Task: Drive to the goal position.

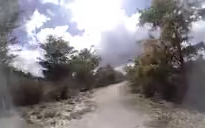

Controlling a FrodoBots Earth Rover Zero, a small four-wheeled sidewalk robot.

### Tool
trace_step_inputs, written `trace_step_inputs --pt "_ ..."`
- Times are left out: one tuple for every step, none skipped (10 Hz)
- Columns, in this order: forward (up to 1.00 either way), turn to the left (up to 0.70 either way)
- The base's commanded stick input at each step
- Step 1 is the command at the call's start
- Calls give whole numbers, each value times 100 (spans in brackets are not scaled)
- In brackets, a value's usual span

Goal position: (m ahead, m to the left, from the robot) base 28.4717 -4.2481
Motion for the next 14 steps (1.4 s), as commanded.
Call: trace_step_inputs --pt "70 0" --pt "70 0" --pt "70 0" --pt "70 0" --pt "70 0" --pt "70 0" --pt "70 0" --pt "70 0" --pt "70 0" --pt "70 0" --pt "70 0" --pt "70 0" --pt "70 0" --pt "70 0"
